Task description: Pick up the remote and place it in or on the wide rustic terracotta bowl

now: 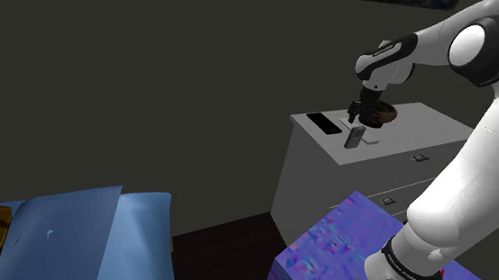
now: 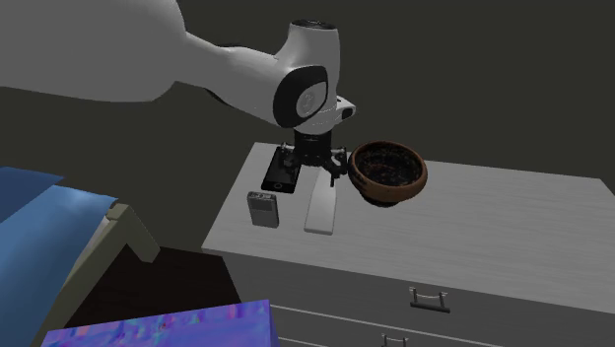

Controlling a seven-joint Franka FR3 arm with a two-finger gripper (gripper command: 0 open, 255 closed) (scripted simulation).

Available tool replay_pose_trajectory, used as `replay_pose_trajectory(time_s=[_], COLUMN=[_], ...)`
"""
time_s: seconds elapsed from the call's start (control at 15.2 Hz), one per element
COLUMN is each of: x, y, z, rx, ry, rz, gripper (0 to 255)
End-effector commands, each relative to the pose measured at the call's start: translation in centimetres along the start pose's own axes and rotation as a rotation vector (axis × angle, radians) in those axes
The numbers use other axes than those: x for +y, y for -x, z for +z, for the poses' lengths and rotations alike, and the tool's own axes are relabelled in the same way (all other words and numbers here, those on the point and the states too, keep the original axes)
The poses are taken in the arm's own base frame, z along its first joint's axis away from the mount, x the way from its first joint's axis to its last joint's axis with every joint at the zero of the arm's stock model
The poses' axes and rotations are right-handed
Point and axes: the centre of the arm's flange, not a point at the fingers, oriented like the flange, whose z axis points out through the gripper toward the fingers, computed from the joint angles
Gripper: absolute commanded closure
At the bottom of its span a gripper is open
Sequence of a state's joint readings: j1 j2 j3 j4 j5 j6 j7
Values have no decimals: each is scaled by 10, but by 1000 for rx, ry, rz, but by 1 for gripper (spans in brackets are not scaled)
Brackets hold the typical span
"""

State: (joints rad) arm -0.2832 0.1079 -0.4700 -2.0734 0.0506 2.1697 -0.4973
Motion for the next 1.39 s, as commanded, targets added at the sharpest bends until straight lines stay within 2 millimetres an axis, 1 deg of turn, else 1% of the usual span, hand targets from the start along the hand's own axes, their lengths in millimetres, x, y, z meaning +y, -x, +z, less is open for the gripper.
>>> replay_pose_trajectory(time_s=[0.0,0.07,0.59,1.06,1.12,1.19,1.25,1.32], x=[24,29,29,29,32,32,34,37], y=[-8,-10,-10,-10,-10,-10,-19,-20], z=[14,17,57,57,57,57,50,52], rx=[-4,-5,-5,-5,-6,-6,-6,-5], ry=[-2,-2,-2,-2,-3,-2,-3,-2], rz=[23,28,28,28,28,27,27,27], gripper=[0,0,0,0,255,255,255,255])
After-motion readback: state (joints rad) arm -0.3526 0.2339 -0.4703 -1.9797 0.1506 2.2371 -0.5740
